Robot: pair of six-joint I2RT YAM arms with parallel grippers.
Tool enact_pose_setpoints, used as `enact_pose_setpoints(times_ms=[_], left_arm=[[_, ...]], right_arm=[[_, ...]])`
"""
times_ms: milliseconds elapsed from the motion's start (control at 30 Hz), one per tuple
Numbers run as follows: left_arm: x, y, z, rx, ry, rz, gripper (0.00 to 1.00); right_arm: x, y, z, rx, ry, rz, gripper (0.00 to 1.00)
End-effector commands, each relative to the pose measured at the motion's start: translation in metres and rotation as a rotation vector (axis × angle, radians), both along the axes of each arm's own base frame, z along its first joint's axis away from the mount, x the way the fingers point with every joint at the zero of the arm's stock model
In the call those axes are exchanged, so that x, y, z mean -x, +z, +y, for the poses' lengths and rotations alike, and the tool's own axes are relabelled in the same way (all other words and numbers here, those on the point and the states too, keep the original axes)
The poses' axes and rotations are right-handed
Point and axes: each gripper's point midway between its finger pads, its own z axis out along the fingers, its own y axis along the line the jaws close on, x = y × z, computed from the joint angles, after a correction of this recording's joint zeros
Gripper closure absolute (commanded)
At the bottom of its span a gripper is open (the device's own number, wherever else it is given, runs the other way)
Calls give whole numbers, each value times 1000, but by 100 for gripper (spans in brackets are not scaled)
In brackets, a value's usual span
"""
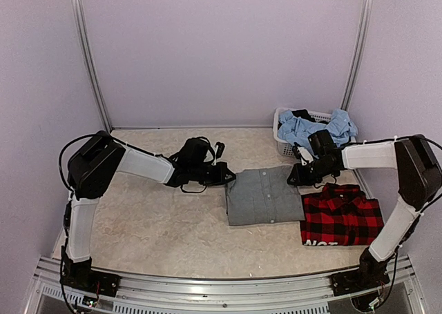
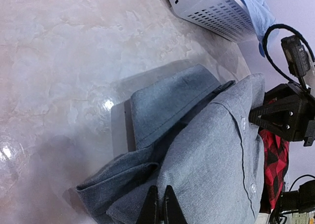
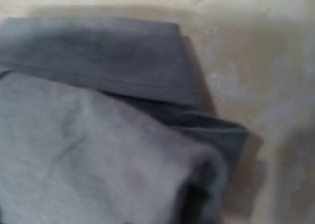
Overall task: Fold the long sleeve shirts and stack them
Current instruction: Smooth out the square-folded shirt at the center of the board.
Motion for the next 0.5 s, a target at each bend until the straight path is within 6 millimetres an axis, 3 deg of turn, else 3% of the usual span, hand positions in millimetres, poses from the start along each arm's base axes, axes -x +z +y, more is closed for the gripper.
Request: enact_pose_setpoints(times_ms=[0, 167, 467], left_arm=[[-17, -9, 14, -19, 87, -7, 100], [-24, -18, 24, -53, 126, -8, 97], [-35, -1, 34, -72, 148, -69, 48]], right_arm=[[-25, 5, -7, 49, -24, -58, 69], [-23, 7, -8, 49, -20, -75, 59], [-2, 43, 3, -30, 27, -171, 49]])
